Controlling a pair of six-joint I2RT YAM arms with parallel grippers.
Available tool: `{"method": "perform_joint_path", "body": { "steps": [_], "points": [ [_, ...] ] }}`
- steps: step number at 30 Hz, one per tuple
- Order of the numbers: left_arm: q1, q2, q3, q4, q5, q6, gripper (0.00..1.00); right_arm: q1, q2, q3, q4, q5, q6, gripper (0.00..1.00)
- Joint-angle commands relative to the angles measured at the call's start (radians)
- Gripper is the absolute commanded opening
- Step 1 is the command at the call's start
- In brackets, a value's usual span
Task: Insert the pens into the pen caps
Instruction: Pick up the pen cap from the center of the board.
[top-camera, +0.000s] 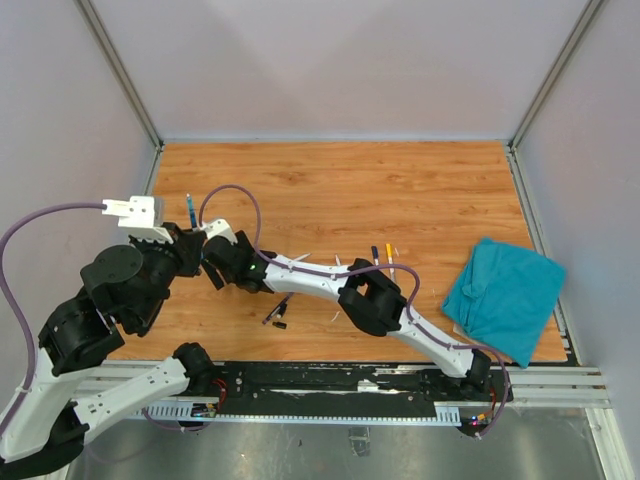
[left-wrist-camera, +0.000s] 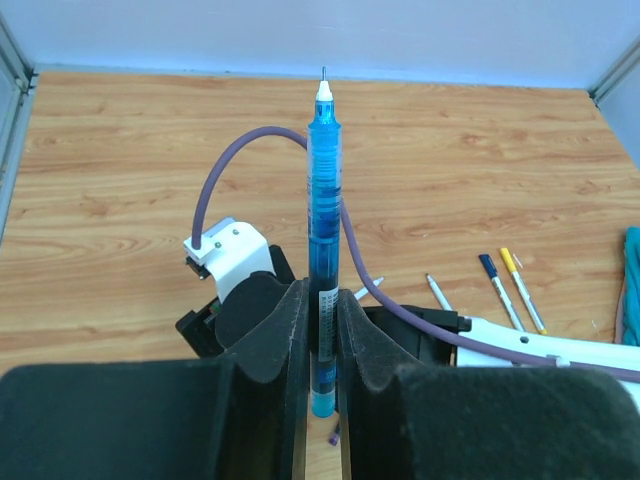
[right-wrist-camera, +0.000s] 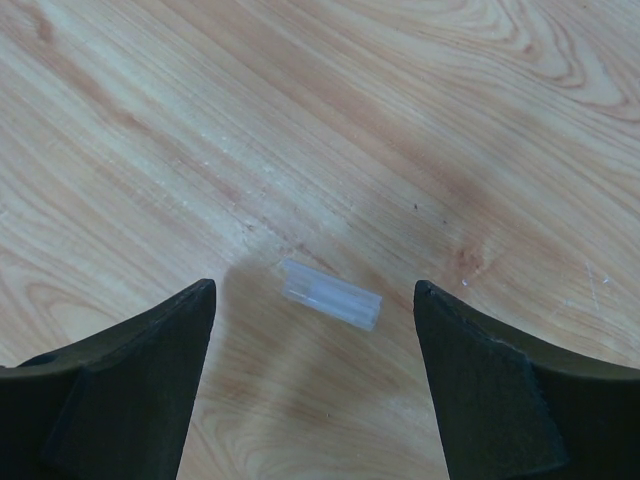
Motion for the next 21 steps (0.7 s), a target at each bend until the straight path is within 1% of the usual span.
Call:
{"method": "perform_joint_path", "body": {
  "steps": [1, 10, 21],
  "points": [
    [0.004, -0.016, 0.003, -0.012, 0.016, 0.008, 0.01, 0.015, 0.046, 0.090, -0.089, 0.053, -0.008, 0.80],
    [0.004, -0.033, 0.008, -0.028, 0.009, 0.006, 0.01, 0.018, 0.080, 0.120, -0.120, 0.070, 0.010, 0.75],
    [0.004, -0.027, 0.025, -0.035, 0.016, 0.004, 0.00, 0.006, 0.093, 0.101, -0.120, 0.027, 0.057, 0.67]
  ]
}}
